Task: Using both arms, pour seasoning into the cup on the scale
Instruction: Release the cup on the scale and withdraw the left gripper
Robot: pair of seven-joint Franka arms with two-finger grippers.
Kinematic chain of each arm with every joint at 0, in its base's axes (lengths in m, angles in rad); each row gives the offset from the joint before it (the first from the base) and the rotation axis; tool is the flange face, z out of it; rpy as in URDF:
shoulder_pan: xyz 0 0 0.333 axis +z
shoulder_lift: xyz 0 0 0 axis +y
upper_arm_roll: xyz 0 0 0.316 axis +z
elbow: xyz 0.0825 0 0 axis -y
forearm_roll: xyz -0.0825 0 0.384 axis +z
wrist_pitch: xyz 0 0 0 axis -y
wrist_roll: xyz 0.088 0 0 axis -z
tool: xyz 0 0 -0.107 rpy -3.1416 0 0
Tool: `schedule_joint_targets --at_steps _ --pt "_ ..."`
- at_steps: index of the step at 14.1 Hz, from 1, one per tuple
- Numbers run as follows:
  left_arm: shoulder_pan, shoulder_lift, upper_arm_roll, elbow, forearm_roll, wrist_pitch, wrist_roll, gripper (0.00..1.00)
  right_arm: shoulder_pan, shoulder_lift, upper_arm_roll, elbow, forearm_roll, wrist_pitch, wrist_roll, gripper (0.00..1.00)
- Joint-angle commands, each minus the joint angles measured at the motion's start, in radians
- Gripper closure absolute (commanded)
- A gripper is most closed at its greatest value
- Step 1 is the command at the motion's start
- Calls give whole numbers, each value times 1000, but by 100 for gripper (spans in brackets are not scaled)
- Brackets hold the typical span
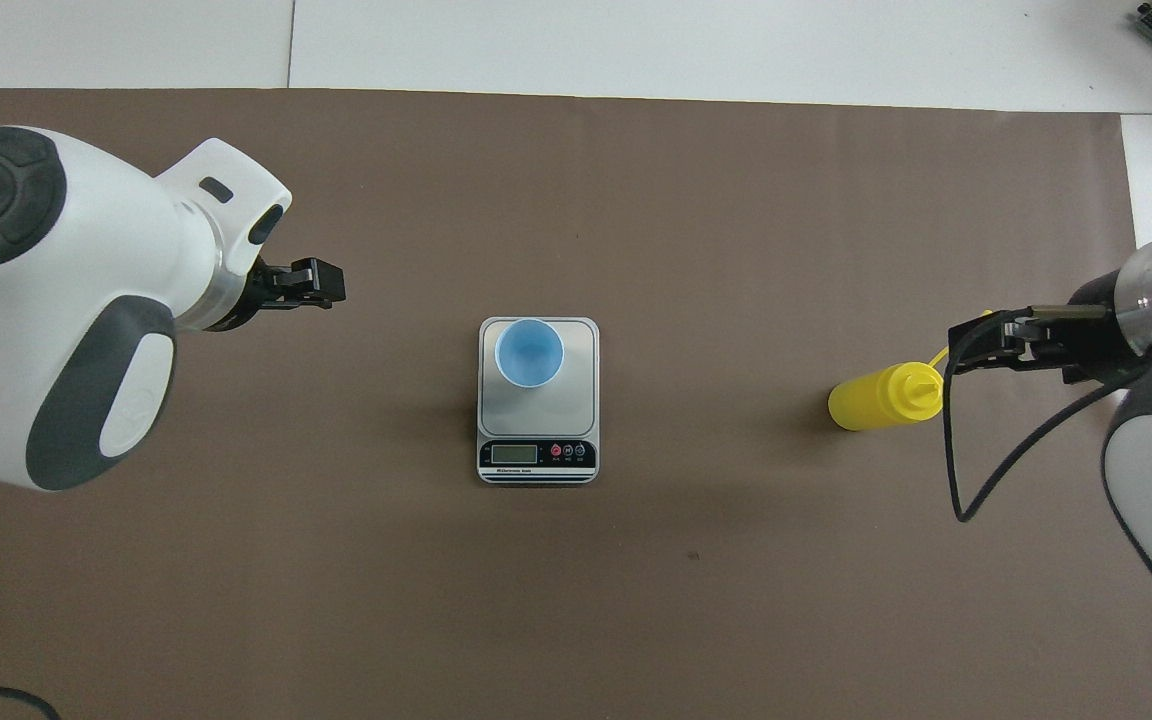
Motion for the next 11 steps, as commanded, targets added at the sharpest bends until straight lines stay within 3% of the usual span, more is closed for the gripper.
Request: schedule_joint_targets --at_steps 1,8,11 --pt "52 -31 -9 -24 -21 -37 130 0 -9 -18 3 -15 6 -2 13 0" --pt "128 -97 -3 2 -66 -84 159 0 -31 -35 0 -54 6 -1 -5 0" --pt "141 -89 -3 89 -60 -156 190 0 -103 -68 -3 -142 38 74 -263 0"
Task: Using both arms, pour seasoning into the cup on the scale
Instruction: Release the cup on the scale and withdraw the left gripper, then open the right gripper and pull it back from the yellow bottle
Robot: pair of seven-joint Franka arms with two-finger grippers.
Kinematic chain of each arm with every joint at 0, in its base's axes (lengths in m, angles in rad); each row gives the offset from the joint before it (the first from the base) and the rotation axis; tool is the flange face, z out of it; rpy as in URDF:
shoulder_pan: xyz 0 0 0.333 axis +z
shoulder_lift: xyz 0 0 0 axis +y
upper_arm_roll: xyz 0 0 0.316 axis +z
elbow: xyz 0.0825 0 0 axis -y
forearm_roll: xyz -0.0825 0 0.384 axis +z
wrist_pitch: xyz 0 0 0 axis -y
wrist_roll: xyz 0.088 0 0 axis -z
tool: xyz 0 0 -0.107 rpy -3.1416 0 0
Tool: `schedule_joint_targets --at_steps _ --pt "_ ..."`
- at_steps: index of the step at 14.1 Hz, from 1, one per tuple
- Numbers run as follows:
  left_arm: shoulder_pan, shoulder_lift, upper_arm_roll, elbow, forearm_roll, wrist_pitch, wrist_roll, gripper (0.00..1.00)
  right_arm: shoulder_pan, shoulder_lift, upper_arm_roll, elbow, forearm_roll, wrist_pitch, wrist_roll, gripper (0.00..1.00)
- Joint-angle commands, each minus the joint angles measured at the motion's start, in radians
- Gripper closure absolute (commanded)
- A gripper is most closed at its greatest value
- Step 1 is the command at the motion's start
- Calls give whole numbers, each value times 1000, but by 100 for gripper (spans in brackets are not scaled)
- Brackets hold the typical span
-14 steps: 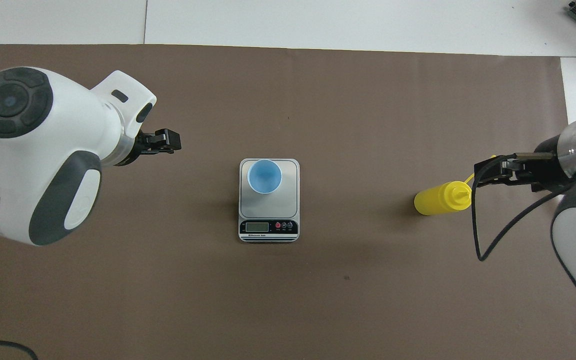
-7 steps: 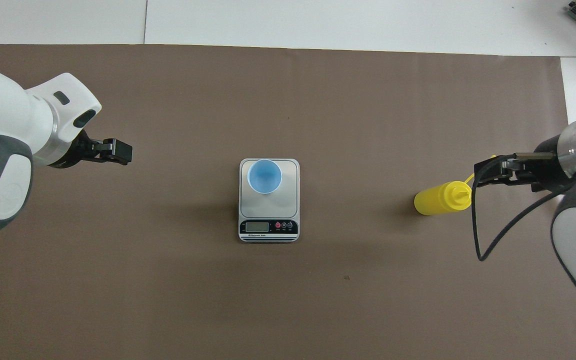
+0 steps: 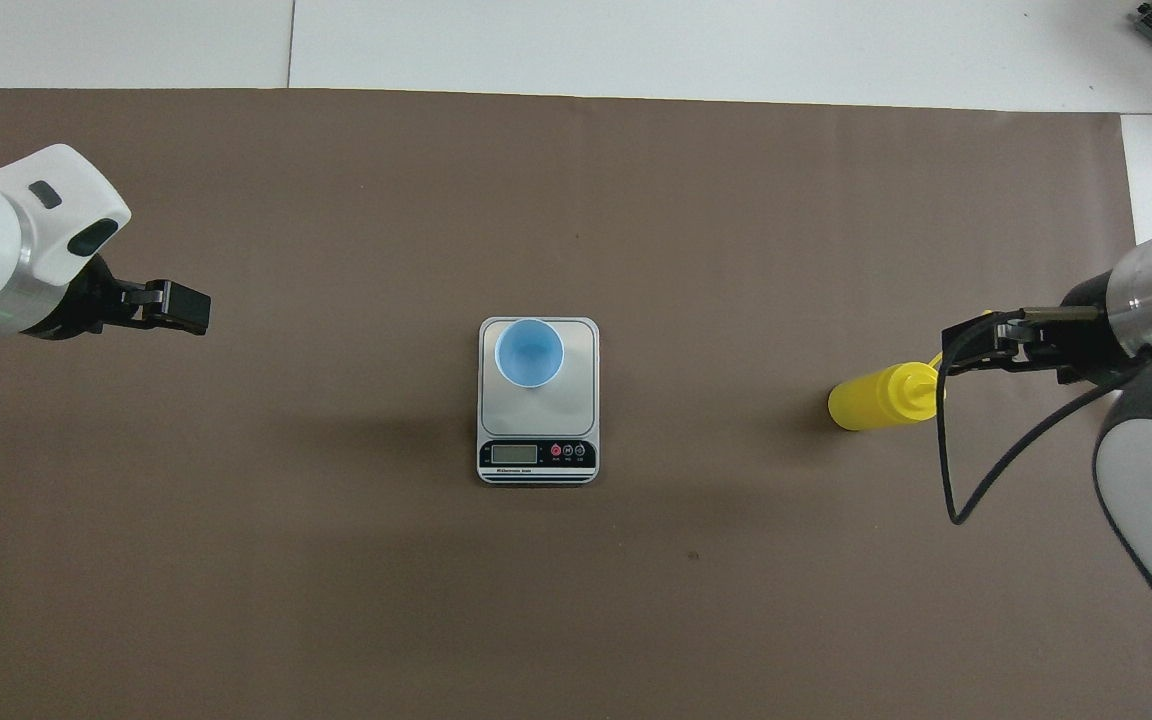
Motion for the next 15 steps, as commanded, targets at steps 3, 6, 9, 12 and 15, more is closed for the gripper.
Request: schedule_joint_targets --at_steps 3,6,9,12,15 --pt "17 -3 -12 54 -15 -64 37 0 -152 -124 -3 -249 178 197 -432 0" --pt "24 -10 -12 33 -15 -65 23 0 -221 -162 -6 -378 300 299 -768 0" --pt "37 -1 -11 71 -63 -77 2 0 -281 -163 -6 -462 437 386 -1021 0" --pt "72 30 -17 140 -77 -141 5 0 -356 -123 -8 -546 645 426 -1306 0" --pt "44 64 -25 217 -2 -185 15 0 -419 -17 -8 -577 794 463 -1673 0"
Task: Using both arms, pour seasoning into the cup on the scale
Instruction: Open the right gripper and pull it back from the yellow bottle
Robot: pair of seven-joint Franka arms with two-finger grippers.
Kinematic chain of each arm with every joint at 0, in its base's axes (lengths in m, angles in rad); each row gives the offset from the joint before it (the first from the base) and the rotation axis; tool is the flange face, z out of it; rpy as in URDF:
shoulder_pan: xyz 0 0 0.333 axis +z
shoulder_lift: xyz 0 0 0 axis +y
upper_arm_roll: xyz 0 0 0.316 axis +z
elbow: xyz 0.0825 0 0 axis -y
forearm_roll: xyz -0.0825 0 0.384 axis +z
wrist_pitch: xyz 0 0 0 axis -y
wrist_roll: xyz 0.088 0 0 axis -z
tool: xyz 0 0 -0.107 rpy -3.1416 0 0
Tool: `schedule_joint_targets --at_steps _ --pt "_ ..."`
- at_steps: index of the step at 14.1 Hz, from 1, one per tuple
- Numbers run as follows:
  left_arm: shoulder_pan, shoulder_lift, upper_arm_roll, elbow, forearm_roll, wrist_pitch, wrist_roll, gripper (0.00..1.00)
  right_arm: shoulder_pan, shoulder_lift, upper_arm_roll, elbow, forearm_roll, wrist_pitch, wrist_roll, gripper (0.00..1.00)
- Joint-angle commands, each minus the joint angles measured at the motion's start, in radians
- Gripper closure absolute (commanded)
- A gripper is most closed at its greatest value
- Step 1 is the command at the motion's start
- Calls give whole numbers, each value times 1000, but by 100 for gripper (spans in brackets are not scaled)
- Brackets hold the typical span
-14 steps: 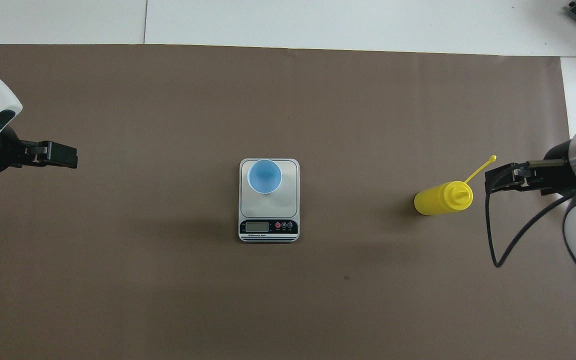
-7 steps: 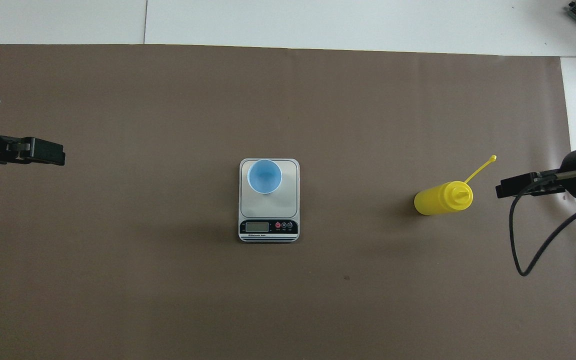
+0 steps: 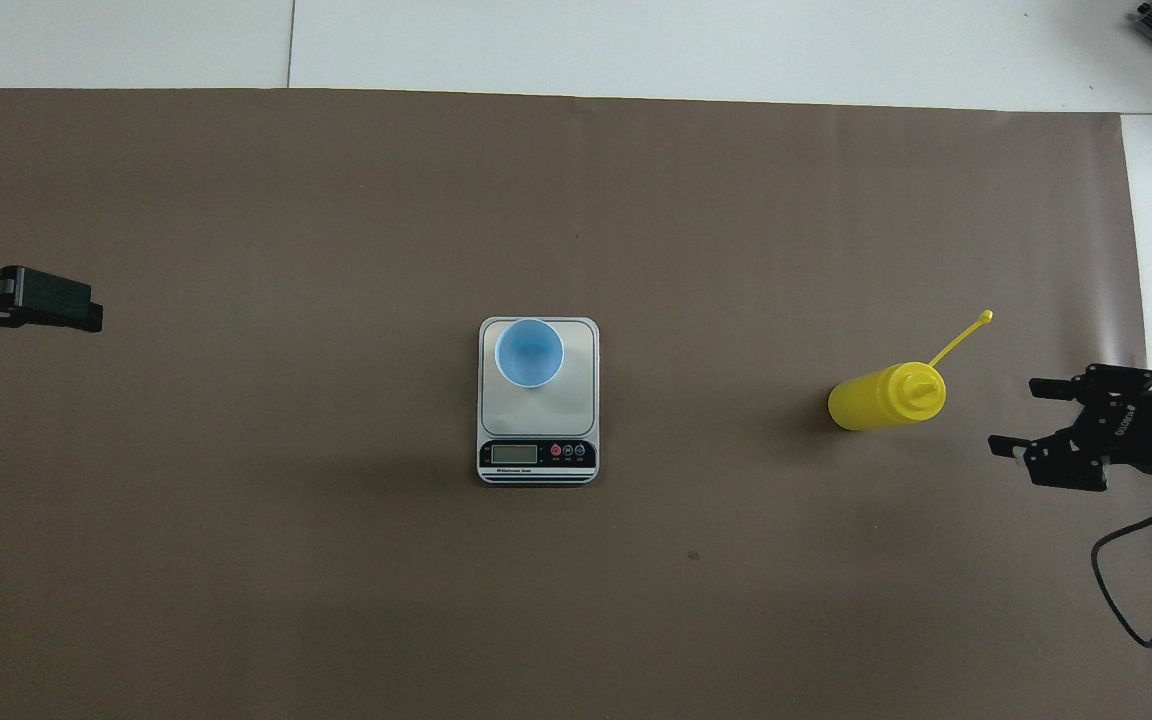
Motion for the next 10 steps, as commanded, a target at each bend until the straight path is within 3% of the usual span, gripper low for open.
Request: schedule_joint_targets --at_steps 1,10 --pt "-24 37 -16 63 46 -37 2 0 -35 67 8 -30 122 39 -220 0" --pt "-22 5 -16 11 46 -18 5 0 -8 136 11 -128 412 33 -513 0"
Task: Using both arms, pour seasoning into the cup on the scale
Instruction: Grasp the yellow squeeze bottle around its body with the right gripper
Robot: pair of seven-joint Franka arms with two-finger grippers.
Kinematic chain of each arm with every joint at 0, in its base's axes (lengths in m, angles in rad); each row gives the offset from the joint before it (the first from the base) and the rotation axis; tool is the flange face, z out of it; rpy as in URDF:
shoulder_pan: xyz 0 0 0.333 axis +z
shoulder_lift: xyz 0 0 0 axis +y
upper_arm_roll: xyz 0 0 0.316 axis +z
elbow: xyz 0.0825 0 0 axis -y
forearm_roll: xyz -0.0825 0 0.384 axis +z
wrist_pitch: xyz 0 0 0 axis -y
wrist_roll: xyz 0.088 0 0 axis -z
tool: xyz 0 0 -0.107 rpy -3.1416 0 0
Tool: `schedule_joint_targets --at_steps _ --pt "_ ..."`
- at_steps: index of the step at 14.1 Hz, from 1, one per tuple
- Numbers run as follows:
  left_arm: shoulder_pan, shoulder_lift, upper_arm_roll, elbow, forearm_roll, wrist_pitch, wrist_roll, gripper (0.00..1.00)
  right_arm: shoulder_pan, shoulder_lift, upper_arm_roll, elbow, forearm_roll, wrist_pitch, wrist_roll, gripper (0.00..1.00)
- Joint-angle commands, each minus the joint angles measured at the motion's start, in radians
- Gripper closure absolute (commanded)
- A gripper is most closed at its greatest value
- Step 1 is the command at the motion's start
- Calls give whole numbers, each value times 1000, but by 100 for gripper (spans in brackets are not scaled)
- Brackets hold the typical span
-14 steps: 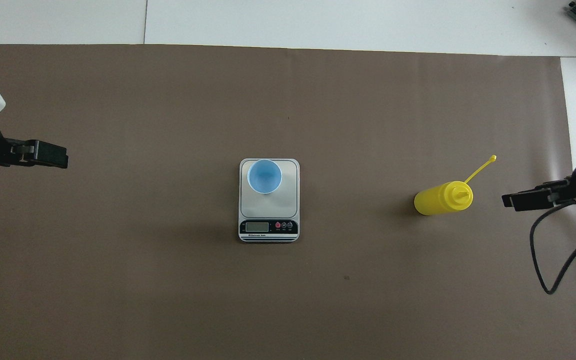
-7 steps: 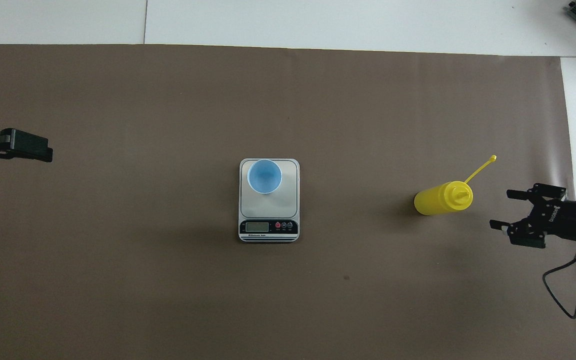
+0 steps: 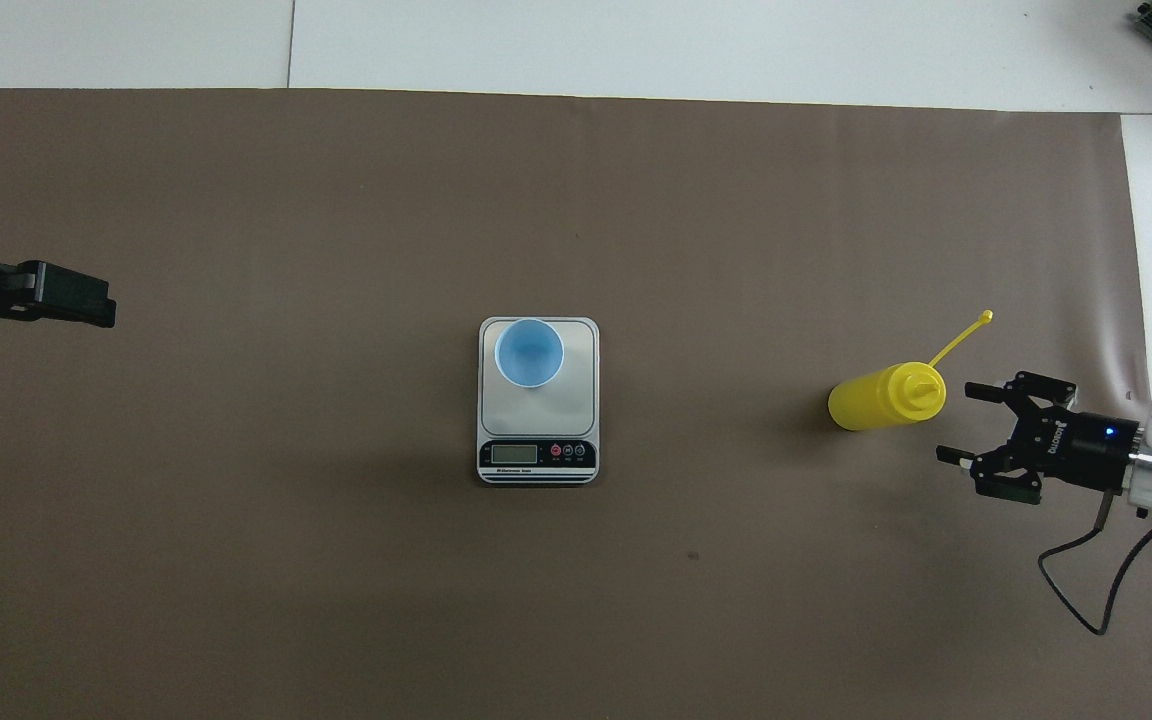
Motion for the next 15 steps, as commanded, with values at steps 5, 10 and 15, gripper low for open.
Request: schedule_joint_targets --at_steps 5,10,15 --pt "-8 -9 9 -10 19 -14 -3 0 88 37 8 -27 192 12 -131 0" --pt "-1 -10 11 -10 19 -16 -3 0 128 43 8 -22 240 33 -162 0" --pt "-1 -10 11 -11 19 -14 -6 0 188 51 8 -18 352 68 -188 0"
